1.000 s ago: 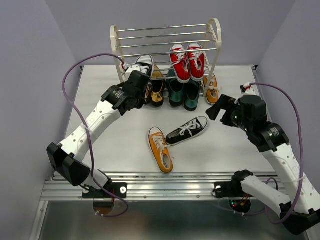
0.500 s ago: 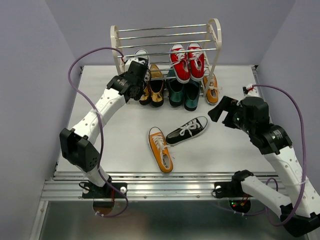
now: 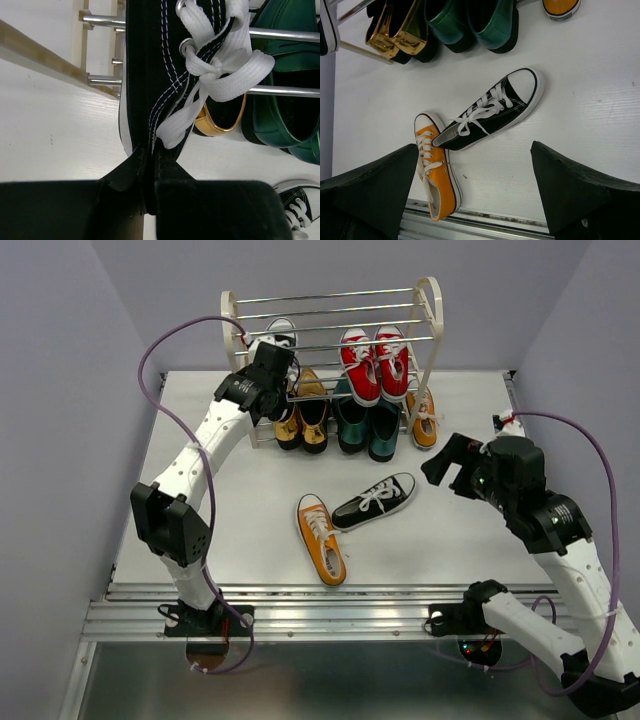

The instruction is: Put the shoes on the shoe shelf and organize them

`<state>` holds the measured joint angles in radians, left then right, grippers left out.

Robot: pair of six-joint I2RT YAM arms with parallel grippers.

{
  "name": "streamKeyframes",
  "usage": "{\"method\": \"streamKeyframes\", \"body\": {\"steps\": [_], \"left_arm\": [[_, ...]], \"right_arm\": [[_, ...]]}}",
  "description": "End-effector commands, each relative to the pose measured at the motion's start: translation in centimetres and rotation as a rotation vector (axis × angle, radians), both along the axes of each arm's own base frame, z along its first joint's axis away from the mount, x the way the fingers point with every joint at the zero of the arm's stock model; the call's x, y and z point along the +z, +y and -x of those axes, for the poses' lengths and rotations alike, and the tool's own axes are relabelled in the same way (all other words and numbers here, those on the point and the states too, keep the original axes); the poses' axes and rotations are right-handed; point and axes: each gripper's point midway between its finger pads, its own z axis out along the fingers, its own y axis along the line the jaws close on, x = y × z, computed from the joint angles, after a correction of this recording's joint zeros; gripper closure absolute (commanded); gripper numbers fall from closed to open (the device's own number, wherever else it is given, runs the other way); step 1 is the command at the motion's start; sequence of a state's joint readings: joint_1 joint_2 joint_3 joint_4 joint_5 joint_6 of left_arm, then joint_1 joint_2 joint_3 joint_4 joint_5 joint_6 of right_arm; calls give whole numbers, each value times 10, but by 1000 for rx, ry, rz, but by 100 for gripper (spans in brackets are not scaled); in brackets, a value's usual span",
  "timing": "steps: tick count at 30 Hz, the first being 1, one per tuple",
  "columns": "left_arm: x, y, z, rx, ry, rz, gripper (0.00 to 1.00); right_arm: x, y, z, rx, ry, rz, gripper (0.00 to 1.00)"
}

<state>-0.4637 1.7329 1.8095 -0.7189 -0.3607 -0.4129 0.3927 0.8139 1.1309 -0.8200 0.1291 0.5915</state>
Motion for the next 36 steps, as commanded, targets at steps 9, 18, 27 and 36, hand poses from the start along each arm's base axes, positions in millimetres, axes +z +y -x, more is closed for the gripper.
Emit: {"method": "streamKeyframes", "body": {"steps": [9,18,27,36], "left_arm": [[44,5,-40,48,-177,50,100],[31,9,-43,73,-144,44,86],[57,13,-20,51,-180,88,38],[94,8,47,-29,-247,148,37]], "right_arm": [[22,-12,5,-43,-50,5,0],[22,-11,5,-43,-49,-4,0],[20,-9,4,-37,-43,-7,0],[10,0,-4,-12,-28,-20,0]]}}
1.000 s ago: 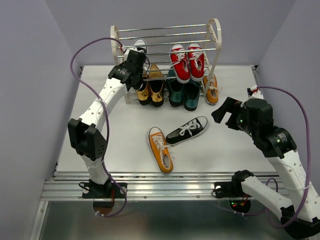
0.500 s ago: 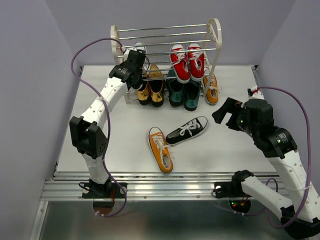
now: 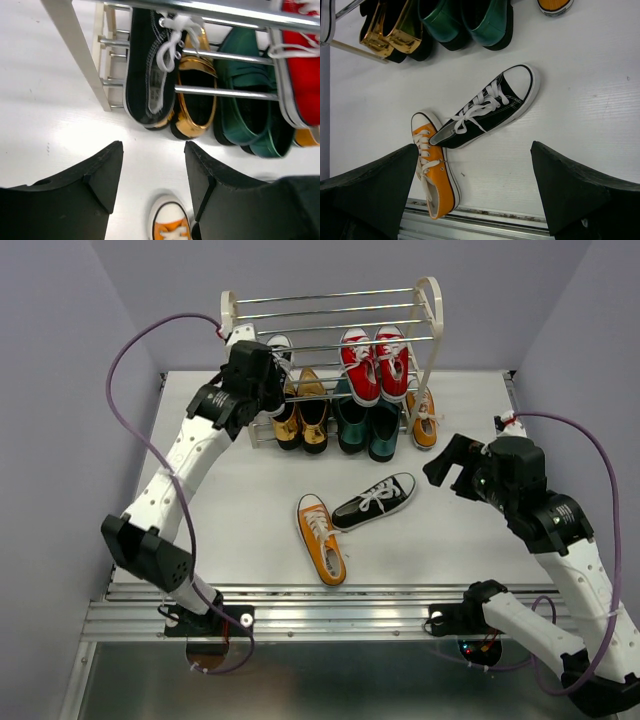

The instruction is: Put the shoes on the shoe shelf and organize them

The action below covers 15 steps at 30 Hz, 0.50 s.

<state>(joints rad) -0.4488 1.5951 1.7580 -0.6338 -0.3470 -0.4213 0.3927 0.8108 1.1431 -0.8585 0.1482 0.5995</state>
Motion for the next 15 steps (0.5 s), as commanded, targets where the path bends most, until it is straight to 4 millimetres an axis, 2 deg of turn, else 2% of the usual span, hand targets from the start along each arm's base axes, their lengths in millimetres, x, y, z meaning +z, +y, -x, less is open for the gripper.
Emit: {"method": "streamKeyframes", "body": {"steps": [1,3,4,5,6,7,10,11,12,14,15], "left_arm": [[33,-11,49,-68,-79,49,37],[27,-16,66,-82,-70,51,37],[31,-16,77,-75,-79,80,37],[12,-27,92,-108,-35,70,37],[5,-32,101,-116,-21,76,37],[-11,-44,120,-141,20,97,37],[-41,-65,152,-177,93,143,38],[-67,-72,165,-163,154,167,38],[-91,-88,188,-189,213,191,38],[-116,-105,212,-218,281,211,37],[-130,-119,234,-267,330,218,35]], "right_arm": [[12,7,-9,12,-48,-34,0],[11,8,-11,13,-45,-34,0],[9,8,-12,14,-45,-33,0],[9,9,-13,16,-42,-31,0],[8,9,-13,16,-42,-31,0],[7,10,-14,18,-42,-32,0],[6,12,-18,22,-42,-32,0],[6,13,-19,23,-38,-32,0],[4,13,-20,24,-37,-32,0],[3,14,-21,28,-35,-31,0],[2,15,-21,29,-32,-31,0]]}}
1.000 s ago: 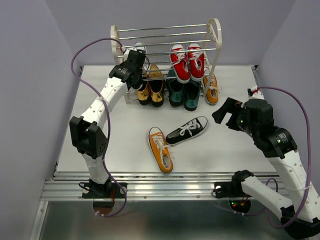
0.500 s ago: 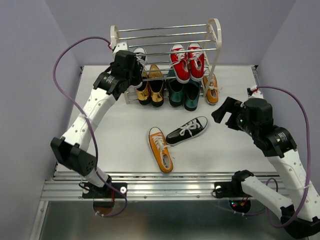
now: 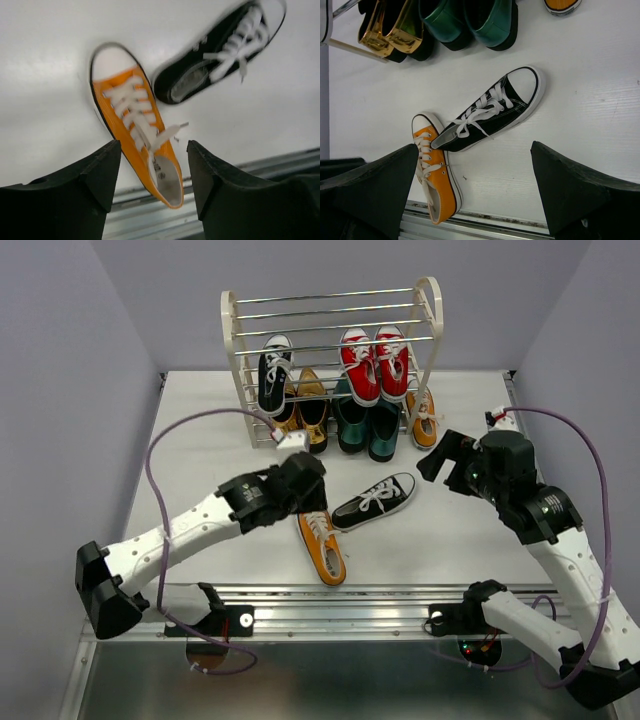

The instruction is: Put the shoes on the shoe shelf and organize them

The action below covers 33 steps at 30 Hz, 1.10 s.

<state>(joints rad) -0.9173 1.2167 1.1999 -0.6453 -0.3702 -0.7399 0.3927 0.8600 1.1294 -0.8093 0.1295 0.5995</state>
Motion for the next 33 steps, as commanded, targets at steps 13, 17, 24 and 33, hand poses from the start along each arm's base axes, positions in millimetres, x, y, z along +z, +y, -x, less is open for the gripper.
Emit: {"method": "streamKeyframes", "body": {"steps": [13,17,24,33], "left_arm": [[-155,-39,132,58,425,-13,32],[-173,-35,132,65,428,-32,37],[-190,-4,133,129,445,-180,100],[-147,44,80,233,246,-119,100]], "right_arm": [[2,8,-8,26,-33,-24,0],[1,9,-9,28,-32,-27,0],[3,9,-7,32,-36,-31,0],[-1,10,-3,39,-38,-44,0]]}}
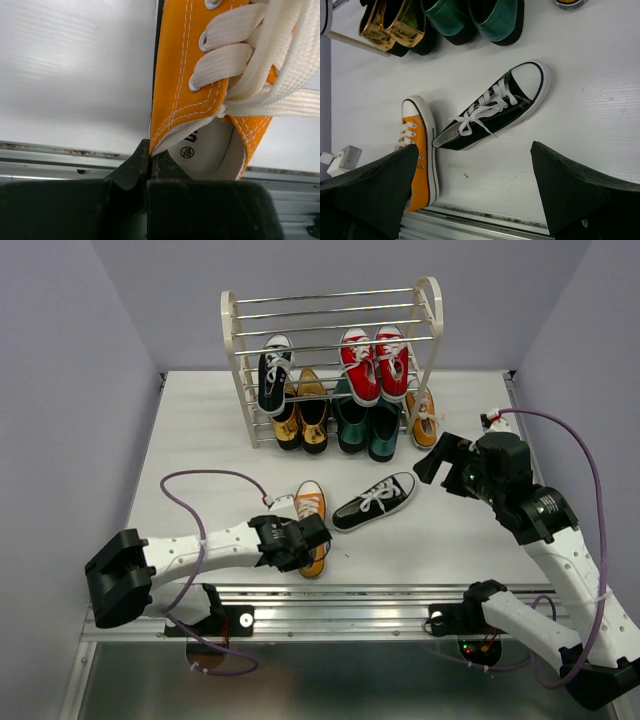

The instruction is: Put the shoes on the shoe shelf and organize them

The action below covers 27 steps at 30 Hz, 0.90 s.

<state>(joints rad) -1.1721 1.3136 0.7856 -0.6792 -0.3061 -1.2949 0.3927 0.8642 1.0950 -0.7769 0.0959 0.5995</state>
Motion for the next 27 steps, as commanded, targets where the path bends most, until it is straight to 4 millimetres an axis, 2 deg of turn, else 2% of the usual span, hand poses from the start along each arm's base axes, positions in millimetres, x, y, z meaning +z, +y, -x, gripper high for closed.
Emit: {"method": "streamKeyframes", "body": {"steps": [1,4,6,7,8,9,10,13,17,18,21,26,27], "left_arm": [[26,35,-48,64,-198,-38,100],[28,43,-60,72,-220,-63,100],[27,40,-64,50,-227,-63,100],[23,36,-64,34,-214,-54,83],[19,36,-63,16,-201,-66,71],[17,34,-62,10,-189,-67,64],[11,33,-59,2,-161,-81,48],[7,30,-54,-7,-124,-82,31],[14,30,-49,42,-120,-60,26],[15,30,-49,61,-123,-53,21],[16,22,-48,106,-133,-1,18],[24,4,-42,141,-154,46,18],[29,-3,-42,151,-170,59,21]], "right_arm": [[8,3,-1,15,-53,-33,0],[6,4,1,18,-44,-34,0],[8,2,1,16,-51,-27,0],[9,1,2,15,-54,-24,0],[10,0,2,11,-57,-21,0],[10,0,2,12,-59,-21,0],[11,0,2,12,-61,-19,0],[9,0,2,14,-56,-19,0],[8,-1,2,10,-56,-13,0],[7,-1,2,10,-55,-12,0],[4,1,1,16,-51,-14,0],[7,0,0,13,-57,-9,0],[8,-1,0,9,-61,-7,0]]}}
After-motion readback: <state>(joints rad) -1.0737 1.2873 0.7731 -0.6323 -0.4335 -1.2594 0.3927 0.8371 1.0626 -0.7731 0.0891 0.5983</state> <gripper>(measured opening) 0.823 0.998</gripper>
